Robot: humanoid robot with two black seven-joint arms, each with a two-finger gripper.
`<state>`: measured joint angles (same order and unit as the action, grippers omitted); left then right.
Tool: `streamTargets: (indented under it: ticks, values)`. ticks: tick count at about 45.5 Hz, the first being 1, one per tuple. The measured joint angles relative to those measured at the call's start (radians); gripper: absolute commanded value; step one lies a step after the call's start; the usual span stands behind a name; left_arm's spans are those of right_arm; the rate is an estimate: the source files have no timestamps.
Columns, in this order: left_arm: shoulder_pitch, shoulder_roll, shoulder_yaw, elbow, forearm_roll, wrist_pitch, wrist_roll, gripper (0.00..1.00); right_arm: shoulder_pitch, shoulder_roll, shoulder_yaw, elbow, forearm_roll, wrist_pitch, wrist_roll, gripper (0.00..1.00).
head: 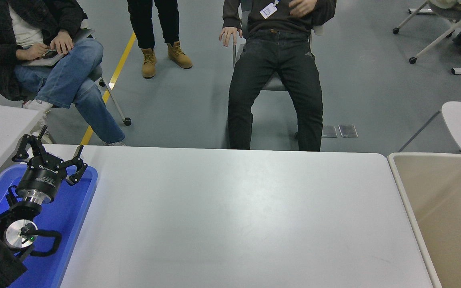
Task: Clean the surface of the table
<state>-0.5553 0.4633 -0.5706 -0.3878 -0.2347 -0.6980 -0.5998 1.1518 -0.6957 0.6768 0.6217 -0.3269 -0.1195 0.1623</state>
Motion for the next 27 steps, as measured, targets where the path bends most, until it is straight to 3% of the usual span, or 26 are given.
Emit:
streamTargets:
  ticks: [9, 27]
  values:
    - [0.000, 0.000, 0.000, 0.000, 0.000, 0.000, 0.000, 1.00, -0.063, 0.020, 0.150, 0.164, 0.011, 0.022, 0.001, 0.98]
    - [0.000, 0.000, 0.000, 0.000, 0.000, 0.000, 0.000, 1.00, -0.270, 0.126, 0.309, 0.269, 0.013, 0.038, 0.004, 0.98]
